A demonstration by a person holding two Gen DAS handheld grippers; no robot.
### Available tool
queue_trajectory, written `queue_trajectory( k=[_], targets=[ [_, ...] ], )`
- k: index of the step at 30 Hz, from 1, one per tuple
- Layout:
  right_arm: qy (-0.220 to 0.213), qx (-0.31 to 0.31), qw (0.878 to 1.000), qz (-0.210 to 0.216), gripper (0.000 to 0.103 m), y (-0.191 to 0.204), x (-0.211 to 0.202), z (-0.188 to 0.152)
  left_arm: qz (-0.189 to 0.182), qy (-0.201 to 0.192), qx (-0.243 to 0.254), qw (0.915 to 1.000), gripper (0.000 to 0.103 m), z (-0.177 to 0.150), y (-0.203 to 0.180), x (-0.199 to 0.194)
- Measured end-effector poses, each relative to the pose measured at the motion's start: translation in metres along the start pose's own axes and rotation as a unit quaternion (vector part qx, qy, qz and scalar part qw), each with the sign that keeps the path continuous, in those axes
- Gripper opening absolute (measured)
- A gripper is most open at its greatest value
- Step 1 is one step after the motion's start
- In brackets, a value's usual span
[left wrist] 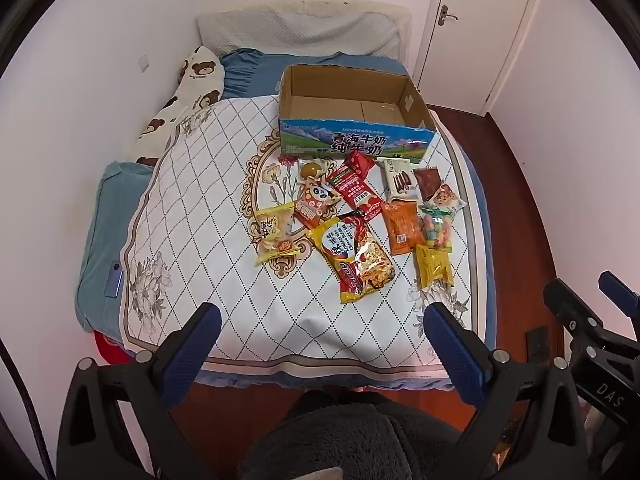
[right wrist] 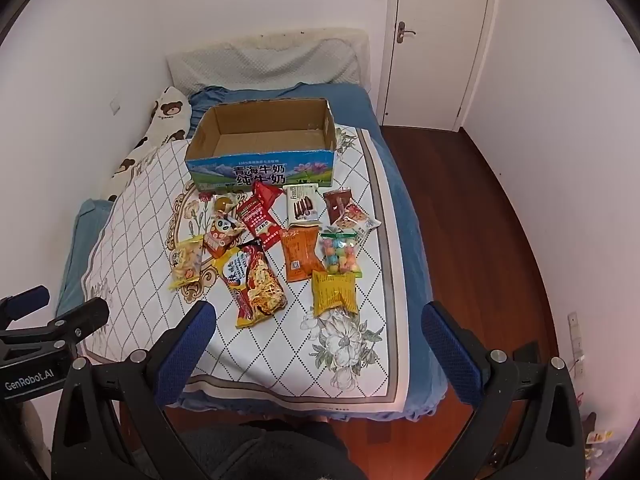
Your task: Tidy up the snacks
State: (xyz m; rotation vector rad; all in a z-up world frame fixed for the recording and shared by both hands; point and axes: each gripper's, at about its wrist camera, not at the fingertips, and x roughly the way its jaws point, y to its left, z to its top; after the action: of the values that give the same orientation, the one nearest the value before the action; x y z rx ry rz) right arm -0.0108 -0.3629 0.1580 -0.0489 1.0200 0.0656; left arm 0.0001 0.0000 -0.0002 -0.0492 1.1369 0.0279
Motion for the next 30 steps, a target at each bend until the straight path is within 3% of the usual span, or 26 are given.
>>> queue_trajectory(
  k=[30],
  targets=[
    [-0.004, -0.001, 1.0, 0.001, 0.103, -0.003, 0.001, 0.006, 0.001, -0.001, 0.009, 1.0, 0.103, 0.004, -0.011, 0.003]
  ],
)
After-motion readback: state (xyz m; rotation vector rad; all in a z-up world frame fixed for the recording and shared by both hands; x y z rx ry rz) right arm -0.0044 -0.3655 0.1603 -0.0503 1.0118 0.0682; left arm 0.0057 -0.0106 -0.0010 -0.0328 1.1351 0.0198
